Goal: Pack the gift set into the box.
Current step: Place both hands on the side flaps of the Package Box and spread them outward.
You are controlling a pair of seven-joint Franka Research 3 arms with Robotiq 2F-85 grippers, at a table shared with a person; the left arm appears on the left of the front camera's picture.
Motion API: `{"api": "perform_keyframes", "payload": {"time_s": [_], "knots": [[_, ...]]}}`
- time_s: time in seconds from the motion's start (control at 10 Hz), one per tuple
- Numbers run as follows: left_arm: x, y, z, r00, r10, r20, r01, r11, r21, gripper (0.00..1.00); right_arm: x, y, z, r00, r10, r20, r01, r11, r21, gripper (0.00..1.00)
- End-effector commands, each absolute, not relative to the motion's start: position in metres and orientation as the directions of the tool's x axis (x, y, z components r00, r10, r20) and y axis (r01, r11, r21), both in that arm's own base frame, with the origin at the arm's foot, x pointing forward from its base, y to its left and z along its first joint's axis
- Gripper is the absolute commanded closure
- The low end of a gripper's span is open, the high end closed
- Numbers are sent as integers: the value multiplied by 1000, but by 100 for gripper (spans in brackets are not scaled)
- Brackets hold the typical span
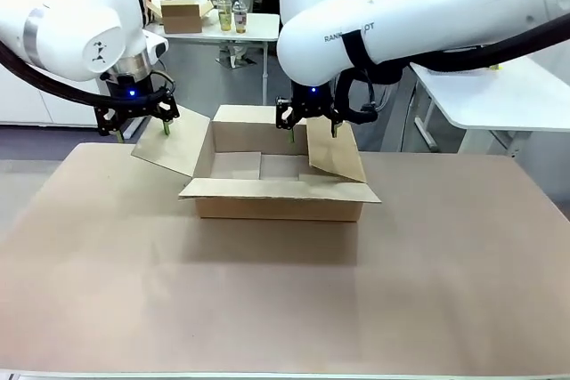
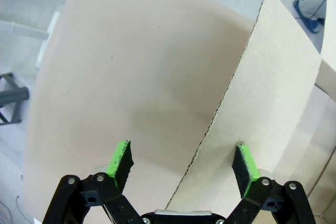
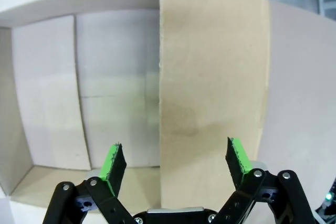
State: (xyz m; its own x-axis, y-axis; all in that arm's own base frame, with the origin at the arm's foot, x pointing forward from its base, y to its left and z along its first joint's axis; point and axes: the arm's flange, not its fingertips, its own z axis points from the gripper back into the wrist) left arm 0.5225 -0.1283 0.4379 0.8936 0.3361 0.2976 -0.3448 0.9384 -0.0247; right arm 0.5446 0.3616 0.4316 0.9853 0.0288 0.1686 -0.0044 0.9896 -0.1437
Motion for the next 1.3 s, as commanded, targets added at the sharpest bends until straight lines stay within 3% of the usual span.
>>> {"api": "perform_keyframes", "payload": {"time_s": [0.0,0.4,0.8,1.2], "knots": [[522,-129,439,886,348,308,-363,932,-10,0,550,368,421,987,70,147,-32,969,-247,0],[522,-129,439,886,348,308,-363,932,-10,0,540,354,426,984,88,153,-23,924,-381,0],[522,-129,439,886,348,308,-363,932,-10,0,520,320,484,970,27,242,62,933,-353,0],[522,-129,439,886,348,308,-363,932,-10,0,498,274,485,972,-73,225,144,936,-321,0]]}}
